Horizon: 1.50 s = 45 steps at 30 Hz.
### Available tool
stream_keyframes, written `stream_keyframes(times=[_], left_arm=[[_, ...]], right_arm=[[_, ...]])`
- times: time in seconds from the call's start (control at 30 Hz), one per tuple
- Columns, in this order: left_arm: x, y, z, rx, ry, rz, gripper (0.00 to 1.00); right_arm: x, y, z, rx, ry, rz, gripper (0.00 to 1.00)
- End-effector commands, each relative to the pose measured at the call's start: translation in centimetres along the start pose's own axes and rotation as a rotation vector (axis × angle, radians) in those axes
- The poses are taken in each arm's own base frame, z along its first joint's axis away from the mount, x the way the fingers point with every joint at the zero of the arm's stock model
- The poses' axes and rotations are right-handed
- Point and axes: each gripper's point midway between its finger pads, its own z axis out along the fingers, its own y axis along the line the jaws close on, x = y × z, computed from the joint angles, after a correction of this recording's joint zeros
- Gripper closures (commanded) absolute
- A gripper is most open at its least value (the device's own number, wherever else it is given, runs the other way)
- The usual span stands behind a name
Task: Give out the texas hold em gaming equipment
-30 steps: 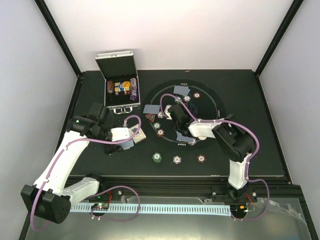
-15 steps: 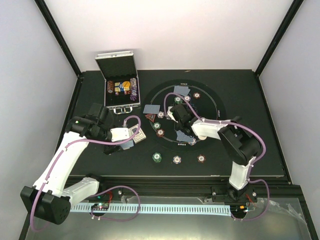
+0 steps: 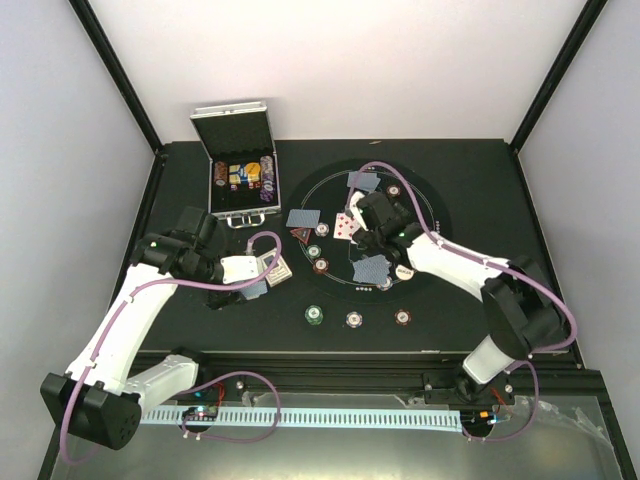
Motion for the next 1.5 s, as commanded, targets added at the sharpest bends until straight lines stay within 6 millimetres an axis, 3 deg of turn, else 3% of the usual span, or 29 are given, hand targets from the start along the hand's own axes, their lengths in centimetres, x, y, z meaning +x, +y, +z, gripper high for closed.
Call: stream_keyframes(times=[0.0, 0.13, 0.27, 0.33, 0.47, 0.5, 0.67, 0.87, 1.27, 1.47], left_arm=[[-0.5, -0.1, -0.9, -0.008, -0.012, 0.012, 0.98], [-0.5, 0.0, -0.9, -0.011, -0.013, 0.011, 0.98], [-0.6, 0.1, -0.9, -0.012, -0.015, 0.011, 0.98], [-0.6, 0.1, -0.9, -0.012, -0.016, 0.010, 0.99], [-0.4, 0.0, -0.9, -0.022, -0.012, 0.015, 0.98], [-0.4, 0.1, -0.9, -0.023, -0.012, 0.017, 0.98], [-0.5, 0.1, -0.9, -0.021, -0.017, 0.011, 0.98], [-0.7, 0.2, -0.9, -0.019, -0.021, 0.007, 0.98], [-0.6, 0.2, -0.9, -0.025, -0.020, 0.009, 0.98], [-0.5, 0.2, -0.9, -0.026, -0.017, 0.011, 0.98]], right_arm=[[-0.7, -1.2, -1.5, -0.015, -0.026, 0.107, 0.08], [-1.6, -2.3, -2.1, -0.081, -0.041, 0.300, 0.12], [-2.7, -1.2, -2.3, -0.251, -0.052, 0.537, 0.21], [-2.4, -0.2, -1.7, -0.312, -0.008, 0.633, 0.40], [-0.7, 4.3, -0.1, -0.471, 0.176, 0.744, 0.90], [-0.3, 5.4, 0.1, -0.503, 0.207, 0.780, 0.97], [2.3, 8.5, 0.4, -0.555, 0.306, 0.921, 0.99], [3.7, 10.2, 1.2, -0.564, 0.360, 0.923, 0.99], [3.1, 10.5, 3.3, -0.548, 0.390, 0.913, 0.99], [1.5, 10.3, 2.7, -0.596, 0.362, 0.908, 0.99]])
